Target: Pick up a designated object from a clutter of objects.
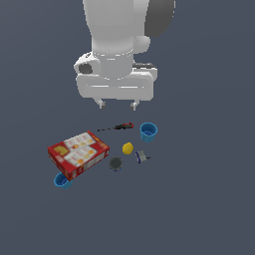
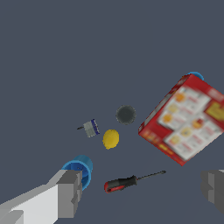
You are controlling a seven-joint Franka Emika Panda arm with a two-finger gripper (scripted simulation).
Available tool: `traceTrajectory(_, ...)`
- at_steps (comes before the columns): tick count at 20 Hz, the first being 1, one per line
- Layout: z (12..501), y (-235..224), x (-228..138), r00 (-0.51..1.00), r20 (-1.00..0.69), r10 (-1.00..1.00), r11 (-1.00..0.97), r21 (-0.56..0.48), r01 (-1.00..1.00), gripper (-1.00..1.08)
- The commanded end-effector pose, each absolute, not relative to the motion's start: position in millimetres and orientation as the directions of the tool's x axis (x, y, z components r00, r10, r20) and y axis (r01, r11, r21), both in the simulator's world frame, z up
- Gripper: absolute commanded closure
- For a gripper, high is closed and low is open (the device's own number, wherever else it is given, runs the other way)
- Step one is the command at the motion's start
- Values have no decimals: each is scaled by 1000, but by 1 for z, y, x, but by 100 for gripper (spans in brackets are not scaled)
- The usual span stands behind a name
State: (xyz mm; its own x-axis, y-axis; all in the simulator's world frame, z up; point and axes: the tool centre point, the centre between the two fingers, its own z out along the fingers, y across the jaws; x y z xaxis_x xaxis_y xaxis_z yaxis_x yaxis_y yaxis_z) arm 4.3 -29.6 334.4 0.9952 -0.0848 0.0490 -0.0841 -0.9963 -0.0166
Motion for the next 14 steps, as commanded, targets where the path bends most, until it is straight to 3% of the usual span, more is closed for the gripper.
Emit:
traceTrajectory(1,335,-30,4,995,50,-84,-996,-18,-83,-92)
traceTrajectory(14,302,-35,-2,976,42,-213,-977,-25,-212,-92)
